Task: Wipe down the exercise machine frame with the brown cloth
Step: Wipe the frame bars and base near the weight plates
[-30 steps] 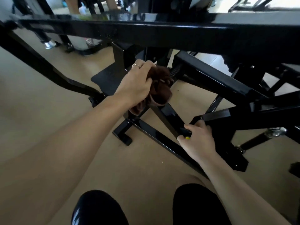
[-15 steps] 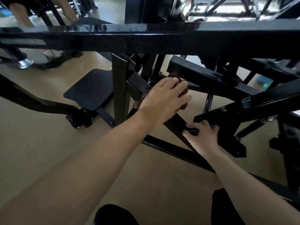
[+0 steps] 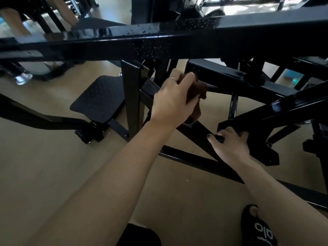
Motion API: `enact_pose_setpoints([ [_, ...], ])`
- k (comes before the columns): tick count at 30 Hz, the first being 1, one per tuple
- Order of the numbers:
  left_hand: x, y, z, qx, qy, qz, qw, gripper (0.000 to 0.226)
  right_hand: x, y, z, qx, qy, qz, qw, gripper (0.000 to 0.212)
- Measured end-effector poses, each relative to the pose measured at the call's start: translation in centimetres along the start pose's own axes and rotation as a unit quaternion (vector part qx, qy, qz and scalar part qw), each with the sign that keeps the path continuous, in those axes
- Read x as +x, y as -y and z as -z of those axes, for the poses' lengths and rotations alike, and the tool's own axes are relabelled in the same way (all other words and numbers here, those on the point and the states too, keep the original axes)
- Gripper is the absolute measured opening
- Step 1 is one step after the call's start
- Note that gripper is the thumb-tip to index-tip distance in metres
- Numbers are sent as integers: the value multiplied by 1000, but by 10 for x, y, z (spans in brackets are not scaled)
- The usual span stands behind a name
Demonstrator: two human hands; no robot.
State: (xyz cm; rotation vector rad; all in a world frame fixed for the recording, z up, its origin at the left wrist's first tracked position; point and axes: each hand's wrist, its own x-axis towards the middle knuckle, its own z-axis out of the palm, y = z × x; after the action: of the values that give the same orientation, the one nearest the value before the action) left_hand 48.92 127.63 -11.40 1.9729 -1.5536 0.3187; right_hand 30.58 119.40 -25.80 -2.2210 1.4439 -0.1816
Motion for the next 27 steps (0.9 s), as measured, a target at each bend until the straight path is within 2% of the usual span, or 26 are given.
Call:
enact_pose_setpoints([
  [4, 7, 13, 14, 3, -11, 65, 998, 31, 1, -3, 2, 31, 23, -3, 999, 58],
  [6, 11, 23, 26, 72, -2, 57, 996, 32, 1, -2, 2, 40, 27, -3, 999, 57],
  [8, 16, 28, 32, 223, 8, -35, 974, 37, 0, -1, 1, 23, 23, -4, 999, 59],
  [10, 23, 30, 37, 353, 32, -123, 927, 44, -1, 0, 1, 1, 17, 1, 1000, 60],
  [12, 25, 33, 43, 411, 80, -184, 889, 40, -1, 0, 0, -9, 15, 1, 1000, 61],
  [14, 19, 41, 51, 436, 91, -231, 865, 31, -1, 0, 0, -9, 10, -2, 1000, 61],
  [22, -20, 45, 61, 409, 102, -177, 889, 60, -4, 1, -1, -7, -8, 7, 1000, 57],
  [27, -23, 42, 68, 403, 82, -188, 892, 48, -8, 5, 0, -21, -6, -3, 1000, 54],
])
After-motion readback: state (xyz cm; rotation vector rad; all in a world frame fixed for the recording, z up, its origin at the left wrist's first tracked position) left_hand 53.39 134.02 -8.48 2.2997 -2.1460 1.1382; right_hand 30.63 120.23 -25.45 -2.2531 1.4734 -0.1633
